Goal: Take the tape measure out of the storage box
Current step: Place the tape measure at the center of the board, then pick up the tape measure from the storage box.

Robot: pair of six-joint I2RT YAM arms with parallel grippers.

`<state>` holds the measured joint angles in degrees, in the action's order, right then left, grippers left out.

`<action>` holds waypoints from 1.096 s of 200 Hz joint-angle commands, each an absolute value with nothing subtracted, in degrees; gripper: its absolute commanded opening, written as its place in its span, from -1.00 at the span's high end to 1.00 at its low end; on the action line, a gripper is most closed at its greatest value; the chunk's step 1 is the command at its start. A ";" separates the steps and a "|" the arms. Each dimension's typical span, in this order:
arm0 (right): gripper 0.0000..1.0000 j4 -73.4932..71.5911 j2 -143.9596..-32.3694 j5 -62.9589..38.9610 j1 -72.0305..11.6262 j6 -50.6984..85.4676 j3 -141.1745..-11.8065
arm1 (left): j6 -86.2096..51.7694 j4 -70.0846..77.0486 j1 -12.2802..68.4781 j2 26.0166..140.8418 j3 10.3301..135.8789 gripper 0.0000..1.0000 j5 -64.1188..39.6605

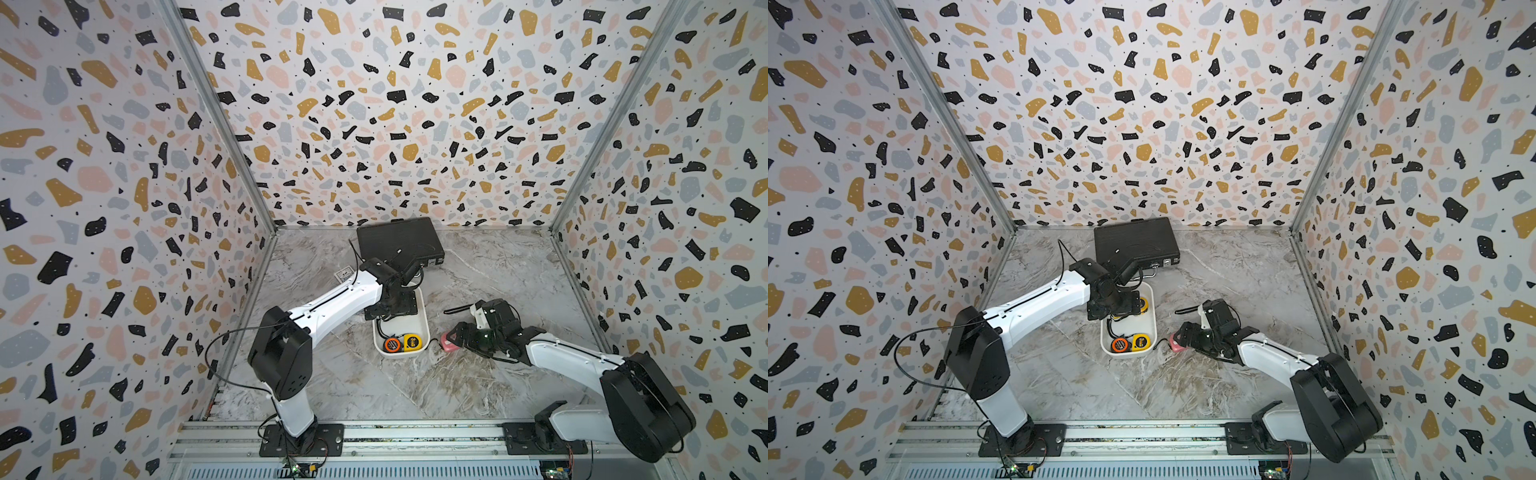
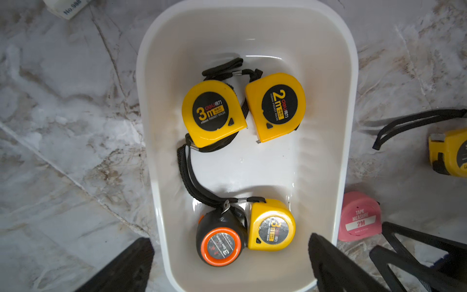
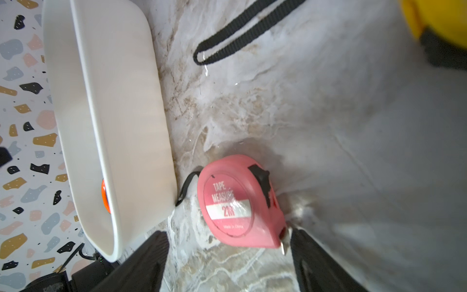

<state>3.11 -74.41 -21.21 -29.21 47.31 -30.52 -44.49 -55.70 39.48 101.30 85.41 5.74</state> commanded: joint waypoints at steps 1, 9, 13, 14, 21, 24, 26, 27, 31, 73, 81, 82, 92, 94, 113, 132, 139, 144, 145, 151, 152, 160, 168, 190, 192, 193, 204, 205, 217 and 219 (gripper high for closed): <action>-0.66 9.21 -71.32 -19.06 -29.01 45.08 -32.74 | -41.53 -57.04 38.55 103.94 88.35 -0.98 7.55; -0.68 10.16 -70.37 -18.83 -29.00 44.76 -32.87 | -41.22 -57.17 38.27 105.38 89.14 -0.96 7.64; -0.69 10.47 -69.97 -18.89 -28.91 44.66 -32.95 | -41.00 -57.03 38.16 106.00 89.49 -0.96 7.62; -0.69 10.55 -69.83 -18.89 -28.91 44.65 -32.95 | -40.98 -56.99 38.15 106.13 89.61 -0.95 7.68; -0.69 11.08 -69.17 -18.85 -28.79 44.57 -32.96 | -40.75 -56.98 37.98 107.21 90.28 -0.94 8.13; -0.69 11.31 -68.84 -18.88 -28.70 44.50 -33.00 | -40.66 -57.01 37.90 107.61 90.54 -0.94 8.24; -0.69 11.44 -68.71 -18.84 -28.66 44.48 -33.04 | -40.62 -57.01 37.84 107.94 90.71 -0.93 8.30; -0.69 11.56 -68.68 -18.87 -28.66 44.48 -33.04 | -40.57 -56.94 37.82 108.07 90.79 -0.93 8.33; -0.70 11.68 -68.42 -18.93 -28.57 44.47 -33.01 | -40.51 -56.89 37.71 108.60 91.03 -0.93 8.55; -0.70 12.64 -66.80 -19.83 -27.21 43.95 -33.40 | -40.08 -55.72 36.73 113.37 92.88 -0.78 10.48; -0.70 12.71 -66.70 -19.99 -27.01 43.73 -33.48 | -40.08 -55.40 36.58 113.81 92.94 -0.75 10.92; -0.70 12.73 -66.71 -20.06 -26.95 43.71 -33.49 | -40.08 -55.34 36.57 113.86 92.92 -0.75 10.95; -0.70 12.83 -66.71 -20.21 -26.58 43.52 -33.66 | -40.30 -54.93 36.43 114.22 92.75 -0.71 11.41; -0.70 12.83 -66.69 -20.28 -26.51 43.47 -33.66 | -40.33 -54.84 36.40 114.31 92.69 -0.70 11.51; -0.69 12.82 -66.83 -20.62 -25.84 43.07 -33.82 | -40.94 -53.46 36.25 114.83 91.97 -0.64 11.48; -0.69 12.55 -67.18 -20.89 -25.32 42.83 -33.87 | -41.39 -52.41 36.21 115.55 91.75 -0.58 11.64; -0.69 12.53 -67.40 -21.00 -25.06 42.71 -34.01 | -41.63 -52.14 36.21 115.79 91.76 -0.56 11.86; -0.69 12.48 -67.48 -21.10 -24.98 42.55 -34.09 | -41.74 -51.89 36.21 115.94 91.69 -0.55 12.06; -0.69 12.48 -67.49 -21.14 -24.97 42.50 -34.10 | -41.79 -51.78 36.21 115.93 91.64 -0.55 12.09; -0.69 12.48 -67.64 -21.19 -24.81 42.41 -34.21 | -41.97 -51.18 36.21 115.91 91.44 -0.53 12.22; -0.68 12.48 -67.61 -21.23 -24.80 42.43 -34.20 | -41.99 -51.12 36.21 115.92 91.38 -0.53 12.30; -0.69 12.55 -67.82 -21.38 -24.70 42.23 -34.43 | -42.36 -50.65 36.21 115.93 91.18 -0.50 12.53; -0.69 12.64 -67.99 -21.51 -24.53 42.08 -34.58 | -42.66 -50.49 36.20 116.02 91.10 -0.49 12.78; -0.69 12.48 -68.70 -21.81 -24.10 41.58 -34.97 | -43.89 -49.62 36.17 115.97 90.22 -0.45 13.53; -0.68 12.48 -68.77 -21.84 -24.09 41.53 -35.02 | -43.98 -49.52 36.16 115.94 90.08 -0.45 13.60; -0.68 12.48 -68.79 -21.86 -24.08 41.51 -35.05 | -44.00 -49.46 36.14 115.93 89.99 -0.45 13.61; -0.69 12.47 -69.07 -22.05 -23.91 41.37 -35.16 | -44.84 -49.07 36.21 115.71 89.38 -0.43 14.12; -0.69 12.48 -69.12 -22.06 -23.91 41.34 -35.16 | -44.88 -49.05 36.21 115.69 89.38 -0.43 14.13; -0.69 12.39 -69.41 -22.14 -23.75 41.14 -35.24 | -45.64 -48.58 36.21 115.58 88.76 -0.41 14.50; -0.68 12.41 -69.43 -22.19 -23.74 41.09 -35.29 | -45.82 -48.47 36.21 115.58 88.77 -0.41 14.50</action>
